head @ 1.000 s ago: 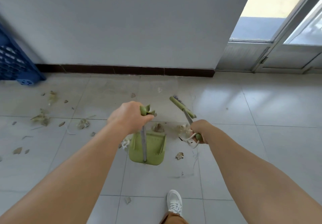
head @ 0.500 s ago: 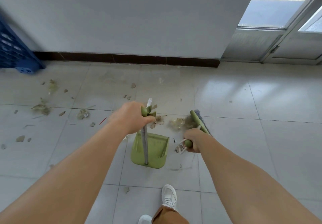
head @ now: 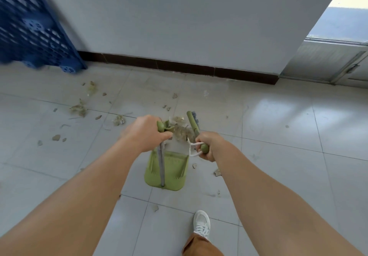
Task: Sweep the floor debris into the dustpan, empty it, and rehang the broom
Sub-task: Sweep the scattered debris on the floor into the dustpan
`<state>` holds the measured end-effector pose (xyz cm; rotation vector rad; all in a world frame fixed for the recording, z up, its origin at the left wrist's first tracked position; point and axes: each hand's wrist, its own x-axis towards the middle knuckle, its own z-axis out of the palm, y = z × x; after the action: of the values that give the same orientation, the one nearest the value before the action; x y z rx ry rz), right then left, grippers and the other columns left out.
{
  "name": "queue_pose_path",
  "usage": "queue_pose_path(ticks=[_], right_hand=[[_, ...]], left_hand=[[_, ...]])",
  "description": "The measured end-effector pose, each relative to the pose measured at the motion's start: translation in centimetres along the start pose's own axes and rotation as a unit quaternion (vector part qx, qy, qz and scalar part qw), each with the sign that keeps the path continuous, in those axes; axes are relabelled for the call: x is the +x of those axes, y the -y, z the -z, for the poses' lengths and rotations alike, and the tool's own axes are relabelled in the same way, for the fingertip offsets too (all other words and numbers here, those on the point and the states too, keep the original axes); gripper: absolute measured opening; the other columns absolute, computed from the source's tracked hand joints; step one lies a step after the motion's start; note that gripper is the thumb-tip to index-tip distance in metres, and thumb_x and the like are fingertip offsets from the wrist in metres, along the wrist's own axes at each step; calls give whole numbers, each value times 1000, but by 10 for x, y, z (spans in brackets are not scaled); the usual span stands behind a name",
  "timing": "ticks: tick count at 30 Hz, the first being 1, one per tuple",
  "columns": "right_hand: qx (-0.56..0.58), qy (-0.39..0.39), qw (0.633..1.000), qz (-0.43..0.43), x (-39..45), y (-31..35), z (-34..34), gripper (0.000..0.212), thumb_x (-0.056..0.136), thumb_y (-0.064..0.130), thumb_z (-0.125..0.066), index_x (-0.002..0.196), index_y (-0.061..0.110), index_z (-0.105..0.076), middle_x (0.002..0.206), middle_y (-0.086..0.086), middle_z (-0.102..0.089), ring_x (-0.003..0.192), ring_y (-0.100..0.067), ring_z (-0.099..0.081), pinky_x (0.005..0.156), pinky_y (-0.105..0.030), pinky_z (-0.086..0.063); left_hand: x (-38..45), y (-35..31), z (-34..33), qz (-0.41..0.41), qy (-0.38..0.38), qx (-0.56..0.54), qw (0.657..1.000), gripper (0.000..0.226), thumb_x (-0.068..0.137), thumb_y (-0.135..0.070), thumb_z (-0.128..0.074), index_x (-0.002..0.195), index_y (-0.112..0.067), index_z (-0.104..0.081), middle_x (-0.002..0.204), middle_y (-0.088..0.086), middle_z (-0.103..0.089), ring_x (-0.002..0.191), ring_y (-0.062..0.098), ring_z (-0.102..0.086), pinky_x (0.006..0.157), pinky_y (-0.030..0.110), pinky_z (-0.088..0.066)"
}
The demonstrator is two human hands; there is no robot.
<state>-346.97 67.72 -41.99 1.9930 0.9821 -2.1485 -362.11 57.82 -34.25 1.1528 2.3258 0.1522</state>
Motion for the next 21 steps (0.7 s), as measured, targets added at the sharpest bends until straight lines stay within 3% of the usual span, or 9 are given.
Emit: queue_pose_path(ticks=[2,5,8,10,13,16,21], right_hand=[[-20,-15,1000,14,-7,-11,0,13,91,-1,-40,92,8,-49,55,-9,-50,20,-10,-42,33,-11,-39],[-52,-56,996,33,-18,-35,0,18,89,-1,-40,101,6,-51,58,-8,-50,42,-13,-46,36,-15,-38],[-57,-86,994,33,-32,-63,6,11,89,-2,-39,87,5,-48,64,-10,-47,50,-15,-44,42,-23,-40],[-53,-111,992,25,-39,-84,10,10,90,-1,-40,89,6,-47,67,-11,-48,53,-16,-46,46,-26,-42],[-27,-143,989,4,-42,-115,15,15,92,2,-39,102,10,-47,68,-9,-49,38,-12,-47,37,-16,-43],[14,-147,989,-24,-48,-143,13,10,91,2,-41,89,8,-48,63,-9,-47,16,-11,-39,31,-14,-41],[70,-102,991,-47,-56,-174,-30,20,93,0,-39,75,6,-45,60,-9,-46,16,-11,-40,28,-14,-41]], left_hand=[[-12,9,3,-1,-8,9,1000,44,85,-48,-69,59,-20,-48,59,-1,-53,51,18,-47,52,24,-36],[-30,25,4,-11,-9,20,1000,44,86,-49,-67,59,-21,-48,59,-2,-52,50,17,-46,50,24,-33],[-48,45,-1,-25,-12,8,1000,43,84,-51,-69,60,-21,-50,61,-1,-54,54,19,-50,52,26,-38],[-62,56,-4,-35,-11,7,999,41,83,-53,-69,62,-21,-52,63,0,-57,56,20,-53,54,27,-40],[-83,65,-9,-55,-4,26,998,40,84,-55,-66,65,-23,-51,69,0,-59,60,20,-55,55,27,-41],[-99,70,-16,-74,4,43,996,38,86,-56,-64,69,-24,-51,73,0,-59,64,19,-55,58,29,-44],[-114,87,-25,-90,14,45,995,35,87,-53,-64,73,-22,-55,74,-1,-59,70,21,-58,62,30,-46]])
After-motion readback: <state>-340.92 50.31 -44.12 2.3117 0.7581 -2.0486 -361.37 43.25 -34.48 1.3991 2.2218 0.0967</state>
